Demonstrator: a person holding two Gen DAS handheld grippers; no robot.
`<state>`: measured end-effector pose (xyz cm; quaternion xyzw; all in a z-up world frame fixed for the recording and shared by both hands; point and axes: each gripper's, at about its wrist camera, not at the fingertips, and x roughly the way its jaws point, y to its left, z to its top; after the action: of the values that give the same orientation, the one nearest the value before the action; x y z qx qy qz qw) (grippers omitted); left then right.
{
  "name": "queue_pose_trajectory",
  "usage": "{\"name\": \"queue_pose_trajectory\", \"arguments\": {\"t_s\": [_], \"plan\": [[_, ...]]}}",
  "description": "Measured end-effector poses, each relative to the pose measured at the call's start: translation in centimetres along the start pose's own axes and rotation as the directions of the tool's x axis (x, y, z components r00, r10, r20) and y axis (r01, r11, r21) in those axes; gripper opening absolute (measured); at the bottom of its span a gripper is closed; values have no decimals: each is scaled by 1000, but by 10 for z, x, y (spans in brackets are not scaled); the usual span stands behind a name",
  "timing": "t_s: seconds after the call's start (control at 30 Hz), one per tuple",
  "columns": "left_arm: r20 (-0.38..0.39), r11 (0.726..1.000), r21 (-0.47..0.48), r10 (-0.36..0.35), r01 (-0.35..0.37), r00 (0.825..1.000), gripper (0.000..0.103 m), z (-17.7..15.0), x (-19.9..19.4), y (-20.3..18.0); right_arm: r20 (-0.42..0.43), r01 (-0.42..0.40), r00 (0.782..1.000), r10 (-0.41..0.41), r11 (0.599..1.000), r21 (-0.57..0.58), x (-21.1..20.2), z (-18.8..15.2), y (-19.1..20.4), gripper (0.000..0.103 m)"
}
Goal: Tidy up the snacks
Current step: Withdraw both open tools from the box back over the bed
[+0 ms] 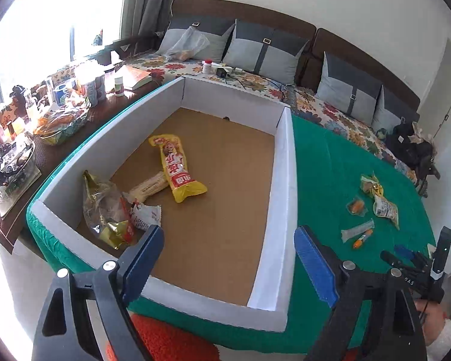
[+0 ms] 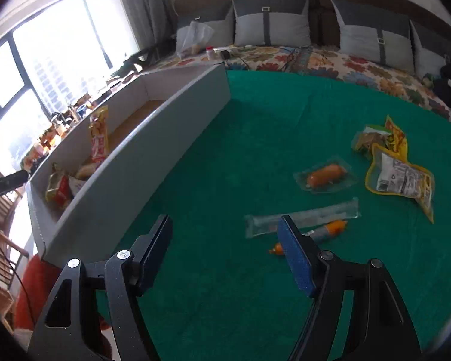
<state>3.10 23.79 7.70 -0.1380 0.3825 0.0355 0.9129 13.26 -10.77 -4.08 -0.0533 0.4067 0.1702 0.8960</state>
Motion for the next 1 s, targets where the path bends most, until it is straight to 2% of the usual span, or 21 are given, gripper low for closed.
{"name": "queue_pose_trajectory", "arguments": {"t_s": [0.07,0.13,0.2,0.27,0.33,0.4,0.5,0.6,0.67,0.73,1.0], "plan": [[4,995,64,-83,82,997,101,-5,4,-42,-20,122,992,-121,991,46,-1,-33,-55,75],[-31,977,123,-171,173,985,103,-15,18,-86,-20,222,975,-221,971,93,-13,-57,-99,75],[-133,954,175,-221,242,966,103,-32,48,-126,-21,285,958,-285,947,146,-23,-71,-131,75],[-222,935,237,-211,263,952,103,-57,82,-158,-16,295,954,-298,930,219,-34,-77,-150,75],[-273,926,297,-152,233,950,101,-78,118,-178,-2,277,958,-288,921,273,-38,-74,-156,75],[-285,926,326,-99,193,953,95,-93,146,-187,7,257,963,-269,925,279,-39,-71,-151,75],[-263,925,357,-36,132,964,94,-96,172,-190,-8,255,965,-260,939,229,-28,-68,-140,75],[-238,910,402,2,96,971,97,-91,188,-189,-40,259,966,-256,951,169,-15,-71,-132,75],[-219,907,408,-13,103,976,103,-91,192,-185,-55,253,967,-248,953,168,-8,-76,-132,77],[-189,912,399,-21,97,982,103,-89,194,-179,-48,259,966,-255,947,190,-8,-79,-135,83],[-166,913,398,-24,89,986,103,-90,193,-179,-54,260,966,-254,946,194,-5,-79,-135,90]]}}
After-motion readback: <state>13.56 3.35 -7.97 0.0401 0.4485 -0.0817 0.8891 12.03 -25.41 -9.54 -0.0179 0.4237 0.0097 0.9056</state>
